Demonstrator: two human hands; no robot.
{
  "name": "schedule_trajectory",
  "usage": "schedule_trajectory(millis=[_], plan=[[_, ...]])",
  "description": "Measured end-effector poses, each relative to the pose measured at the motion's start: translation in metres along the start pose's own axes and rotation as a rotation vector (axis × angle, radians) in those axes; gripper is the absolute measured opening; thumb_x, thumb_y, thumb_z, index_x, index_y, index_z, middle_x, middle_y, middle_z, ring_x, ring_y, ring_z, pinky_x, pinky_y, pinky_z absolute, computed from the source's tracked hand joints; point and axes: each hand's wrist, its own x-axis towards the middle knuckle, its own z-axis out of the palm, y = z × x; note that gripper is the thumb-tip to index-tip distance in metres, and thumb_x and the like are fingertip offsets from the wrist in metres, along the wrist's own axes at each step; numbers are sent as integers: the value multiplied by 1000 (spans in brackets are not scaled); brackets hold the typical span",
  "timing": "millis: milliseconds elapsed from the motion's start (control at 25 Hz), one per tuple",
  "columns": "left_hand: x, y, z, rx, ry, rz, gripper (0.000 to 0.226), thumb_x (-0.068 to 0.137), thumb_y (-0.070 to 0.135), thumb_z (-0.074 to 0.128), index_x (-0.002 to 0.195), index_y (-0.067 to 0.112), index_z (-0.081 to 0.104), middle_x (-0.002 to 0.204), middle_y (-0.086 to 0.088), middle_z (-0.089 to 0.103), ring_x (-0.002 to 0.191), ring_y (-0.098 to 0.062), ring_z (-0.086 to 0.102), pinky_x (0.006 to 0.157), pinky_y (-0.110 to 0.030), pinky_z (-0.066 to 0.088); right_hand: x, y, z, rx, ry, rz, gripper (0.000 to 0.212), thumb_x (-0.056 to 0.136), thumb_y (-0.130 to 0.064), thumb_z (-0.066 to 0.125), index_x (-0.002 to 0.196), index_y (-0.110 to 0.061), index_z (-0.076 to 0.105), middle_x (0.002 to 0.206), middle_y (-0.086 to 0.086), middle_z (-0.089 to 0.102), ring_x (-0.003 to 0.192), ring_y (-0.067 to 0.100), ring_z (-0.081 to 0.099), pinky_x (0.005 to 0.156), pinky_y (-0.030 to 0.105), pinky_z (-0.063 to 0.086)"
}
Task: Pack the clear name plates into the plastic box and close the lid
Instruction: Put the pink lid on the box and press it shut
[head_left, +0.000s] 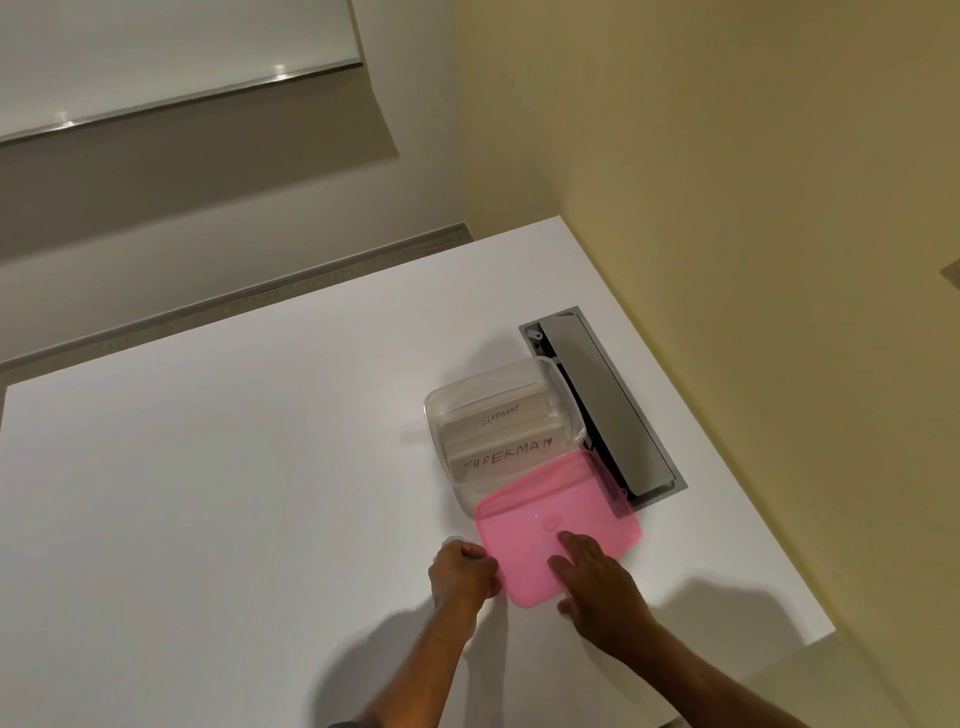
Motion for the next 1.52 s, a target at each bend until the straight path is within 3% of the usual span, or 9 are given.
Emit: schedule_trajectory(millis=[320, 520, 720, 800, 920, 1040, 1120, 1240, 1520], plan=[[-1, 4, -16, -220, -134, -78, 21, 83, -11, 71, 104, -11, 69, 102, -33, 78, 71, -33, 75, 77, -49, 71, -4, -5, -12, 71, 147, -95, 29, 75, -28, 92, 100, -26, 77, 124, 1, 77, 113, 19, 74, 85, 31, 63], [0, 7, -37, -264, -213, -44, 13, 95, -10, 63, 101, -2, 71, 81, -20, 79, 69, -27, 74, 72, -37, 70, -5, -19, -30, 119, 257, -227, 27, 81, -10, 85, 98, -26, 72, 122, -4, 75, 113, 15, 70, 85, 25, 58], [-1, 7, -53, -322, -211, -16, 34, 98, -14, 57, 123, 5, 70, 102, -19, 84, 103, -42, 81, 86, -42, 70, -11, -38, -71, 253, 379, -279, 26, 88, -10, 80, 106, -25, 69, 120, -7, 74, 110, 10, 69, 89, 26, 59], [-2, 6, -54, -282, -174, 68, 43, 95, -8, 70, 130, 17, 67, 110, -10, 81, 109, -41, 78, 89, -42, 67, -11, -45, -91, 299, 418, -285, 27, 89, -7, 79, 106, -24, 67, 111, -8, 74, 101, 8, 68, 85, 26, 59], [-13, 8, -57, -17, -55, 295, 59, 92, 16, 83, 140, 40, 56, 126, 13, 64, 108, -17, 72, 90, -30, 61, -4, -52, -118, 314, 469, -280, 26, 89, -3, 79, 106, -19, 69, 98, -5, 73, 86, 10, 67, 76, 24, 56], [-25, 8, -63, 202, 48, 556, 33, 93, 32, 81, 122, 42, 69, 120, 25, 68, 107, -6, 69, 95, -25, 55, 7, -55, -140, 324, 507, -264, 28, 87, 4, 77, 106, -14, 68, 92, -2, 71, 76, 10, 63, 70, 21, 49], [-30, 13, -68, 262, 56, 655, 10, 97, 36, 77, 103, 42, 72, 99, 24, 73, 92, 0, 68, 86, -21, 55, 16, -55, -153, 337, 515, -271, 27, 89, 6, 75, 108, -12, 69, 94, -1, 72, 79, 11, 64, 71, 25, 54], [-31, 25, -75, 239, -12, 700, 19, 96, 23, 76, 80, 26, 68, 71, 16, 69, 67, -6, 59, 64, -17, 45, 31, -51, -171, 361, 550, -301, 21, 95, -2, 71, 113, -13, 69, 102, 0, 74, 88, 12, 67, 77, 33, 60], [-37, 54, -85, -128, -152, 519, 16, 100, 2, 65, 101, 14, 76, 91, -5, 84, 87, -27, 81, 85, -39, 69, 60, -22, -197, 440, 720, -93, 54, 94, -18, 78, 143, -8, 58, 144, 13, 63, 134, 27, 56, 113, 50, 49]])
